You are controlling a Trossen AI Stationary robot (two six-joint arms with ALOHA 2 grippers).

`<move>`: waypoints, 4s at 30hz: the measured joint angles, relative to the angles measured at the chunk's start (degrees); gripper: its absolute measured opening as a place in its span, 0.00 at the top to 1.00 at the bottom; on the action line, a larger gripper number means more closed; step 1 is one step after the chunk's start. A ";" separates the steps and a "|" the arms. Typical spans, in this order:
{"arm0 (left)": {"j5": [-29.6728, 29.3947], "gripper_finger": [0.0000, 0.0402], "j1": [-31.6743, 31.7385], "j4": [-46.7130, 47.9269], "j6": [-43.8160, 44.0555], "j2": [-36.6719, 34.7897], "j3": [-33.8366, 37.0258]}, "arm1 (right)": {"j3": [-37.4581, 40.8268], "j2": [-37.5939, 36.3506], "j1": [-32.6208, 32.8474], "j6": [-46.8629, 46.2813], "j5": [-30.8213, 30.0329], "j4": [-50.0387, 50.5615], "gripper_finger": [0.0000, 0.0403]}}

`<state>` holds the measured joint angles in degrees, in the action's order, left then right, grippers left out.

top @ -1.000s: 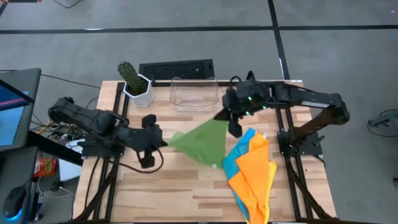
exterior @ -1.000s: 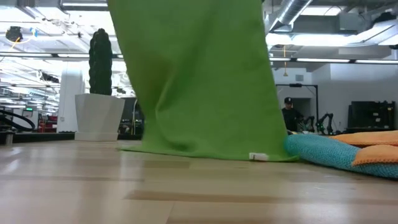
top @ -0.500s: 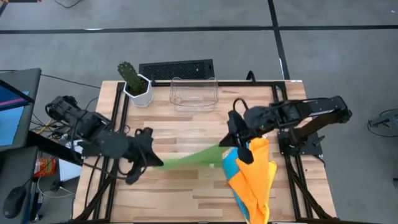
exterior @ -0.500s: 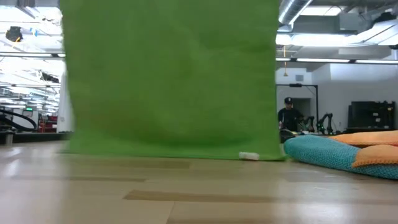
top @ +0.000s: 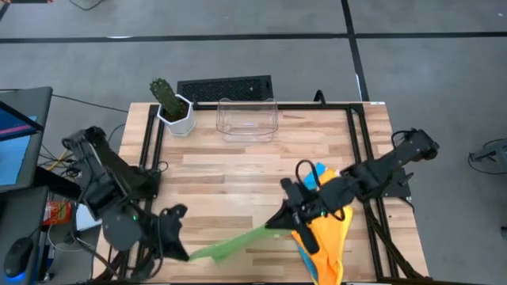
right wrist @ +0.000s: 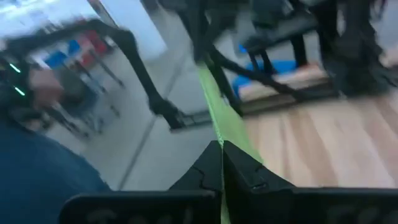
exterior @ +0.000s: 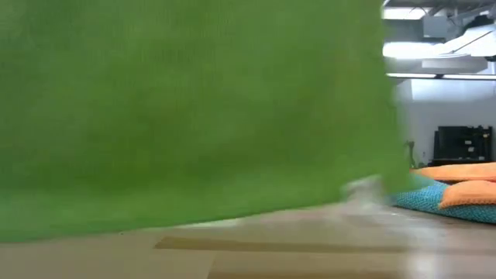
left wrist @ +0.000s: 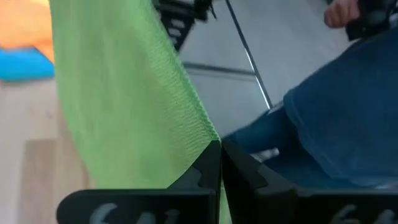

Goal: Fold microfiber towels
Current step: Fold the green towel

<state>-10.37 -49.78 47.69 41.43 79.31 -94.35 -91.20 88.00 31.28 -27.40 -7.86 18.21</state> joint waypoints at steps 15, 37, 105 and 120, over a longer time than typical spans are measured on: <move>-10.65 1.00 -2.32 21.72 -5.98 0.48 -0.07 | 0.09 5.87 -6.84 1.17 -4.39 9.15 0.90; -32.13 1.00 13.84 36.70 -18.26 0.40 17.50 | 2.37 6.15 -26.54 17.21 -4.19 23.10 0.92; -17.78 1.00 13.00 -1.93 -13.91 0.50 38.42 | 26.16 11.66 -10.28 -1.11 -2.43 -0.67 0.86; -7.40 0.82 13.00 -7.97 -15.35 0.70 38.42 | 26.16 11.68 -8.91 -1.07 0.00 -0.76 0.78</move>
<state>-17.78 -36.77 39.72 26.09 80.01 -55.92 -65.04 99.68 22.37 -28.47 -7.86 17.45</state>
